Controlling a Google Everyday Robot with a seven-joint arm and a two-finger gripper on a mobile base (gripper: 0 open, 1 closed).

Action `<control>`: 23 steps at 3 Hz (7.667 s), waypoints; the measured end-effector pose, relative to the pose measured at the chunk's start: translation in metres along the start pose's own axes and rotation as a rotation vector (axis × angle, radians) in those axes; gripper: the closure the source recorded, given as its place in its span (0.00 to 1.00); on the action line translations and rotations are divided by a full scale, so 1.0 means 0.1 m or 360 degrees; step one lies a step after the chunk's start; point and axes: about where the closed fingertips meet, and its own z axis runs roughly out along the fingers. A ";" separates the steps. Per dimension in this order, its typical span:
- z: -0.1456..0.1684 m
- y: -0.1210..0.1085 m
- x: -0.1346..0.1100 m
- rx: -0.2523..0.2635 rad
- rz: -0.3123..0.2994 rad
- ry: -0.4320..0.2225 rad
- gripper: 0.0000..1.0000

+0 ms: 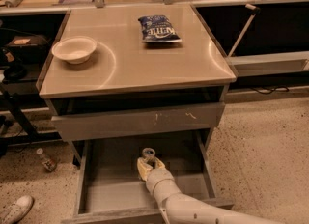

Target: Place redbull can into middle drawer

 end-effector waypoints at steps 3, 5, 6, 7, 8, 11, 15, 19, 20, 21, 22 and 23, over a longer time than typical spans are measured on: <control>0.14 -0.29 -0.04 0.0125 -0.0038 -0.0210 1.00; 0.25 -0.38 -0.05 0.0158 -0.0092 -0.0260 1.00; 0.25 -0.43 -0.10 0.0170 -0.0134 -0.0258 1.00; 0.22 -0.48 -0.22 0.0170 -0.0192 -0.0234 1.00; 0.25 -0.53 -0.25 0.0164 -0.0226 -0.0196 1.00; 0.42 -0.53 -0.17 0.0104 -0.0254 -0.0101 1.00; 0.38 -0.50 0.15 0.0104 -0.0165 -0.0041 1.00; 0.03 -0.43 0.50 0.0134 -0.0152 0.0117 1.00; -0.01 -0.41 0.42 0.0124 -0.0189 0.0153 1.00; -0.01 -0.38 0.39 0.0096 -0.0220 0.0219 1.00; 0.01 -0.36 0.42 0.0019 -0.0278 0.0366 1.00; 0.00 -0.30 0.53 -0.0082 -0.0347 0.0576 1.00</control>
Offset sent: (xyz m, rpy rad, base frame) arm 0.0210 -0.0277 -0.0096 -0.0208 -0.1423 -0.1320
